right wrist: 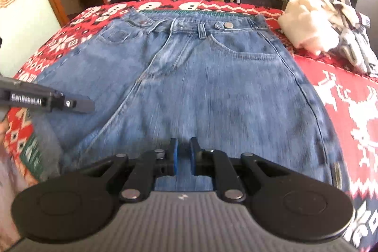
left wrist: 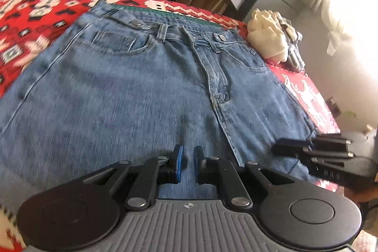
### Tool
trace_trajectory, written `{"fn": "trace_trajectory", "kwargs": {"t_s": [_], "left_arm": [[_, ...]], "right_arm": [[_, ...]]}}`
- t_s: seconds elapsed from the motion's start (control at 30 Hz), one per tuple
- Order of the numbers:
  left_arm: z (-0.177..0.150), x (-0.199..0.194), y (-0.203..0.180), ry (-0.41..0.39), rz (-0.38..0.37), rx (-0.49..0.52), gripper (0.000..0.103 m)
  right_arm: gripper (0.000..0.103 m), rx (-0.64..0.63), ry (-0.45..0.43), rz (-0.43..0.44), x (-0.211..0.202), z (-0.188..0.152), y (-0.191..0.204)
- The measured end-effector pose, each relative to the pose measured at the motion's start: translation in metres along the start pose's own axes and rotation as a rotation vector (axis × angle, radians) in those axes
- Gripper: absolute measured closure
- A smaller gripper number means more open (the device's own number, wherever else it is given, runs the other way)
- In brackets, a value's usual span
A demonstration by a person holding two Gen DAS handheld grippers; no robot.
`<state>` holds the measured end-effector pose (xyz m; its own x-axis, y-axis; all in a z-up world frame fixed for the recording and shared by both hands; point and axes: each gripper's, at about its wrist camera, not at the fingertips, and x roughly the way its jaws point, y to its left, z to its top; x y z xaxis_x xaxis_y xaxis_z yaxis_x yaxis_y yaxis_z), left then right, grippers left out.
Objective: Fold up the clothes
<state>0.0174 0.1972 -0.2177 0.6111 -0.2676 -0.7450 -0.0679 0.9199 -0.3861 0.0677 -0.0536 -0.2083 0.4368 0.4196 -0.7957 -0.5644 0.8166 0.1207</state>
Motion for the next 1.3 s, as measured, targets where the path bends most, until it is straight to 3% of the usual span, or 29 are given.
{"fn": "trace_trajectory", "kwargs": {"t_s": [0.13, 0.27, 0.37, 0.63, 0.87, 1.1, 1.3], "left_arm": [[-0.006, -0.01, 0.002, 0.003, 0.027, -0.006, 0.093], [-0.002, -0.011, 0.009, -0.013, 0.025, -0.04, 0.092], [0.011, -0.005, 0.012, -0.044, 0.033, -0.064, 0.091], [0.065, 0.027, 0.02, -0.089, 0.095, -0.037, 0.087], [0.107, 0.052, 0.017, -0.135, 0.018, -0.036, 0.088], [0.145, 0.087, 0.016, -0.104, 0.039, -0.03, 0.097], [0.157, 0.105, 0.021, -0.08, 0.056, -0.017, 0.101]], "right_arm": [[0.091, 0.032, 0.018, 0.016, -0.011, -0.01, -0.004], [0.091, 0.121, -0.056, 0.035, -0.016, -0.003, -0.017], [0.091, 0.114, -0.076, 0.005, -0.005, 0.012, -0.019], [0.091, 0.038, -0.111, 0.025, 0.044, 0.073, -0.012], [0.093, 0.042, -0.161, 0.076, 0.08, 0.126, -0.006], [0.1, 0.049, -0.131, 0.083, 0.13, 0.165, -0.004], [0.1, -0.011, -0.105, 0.072, 0.153, 0.186, 0.002]]}}
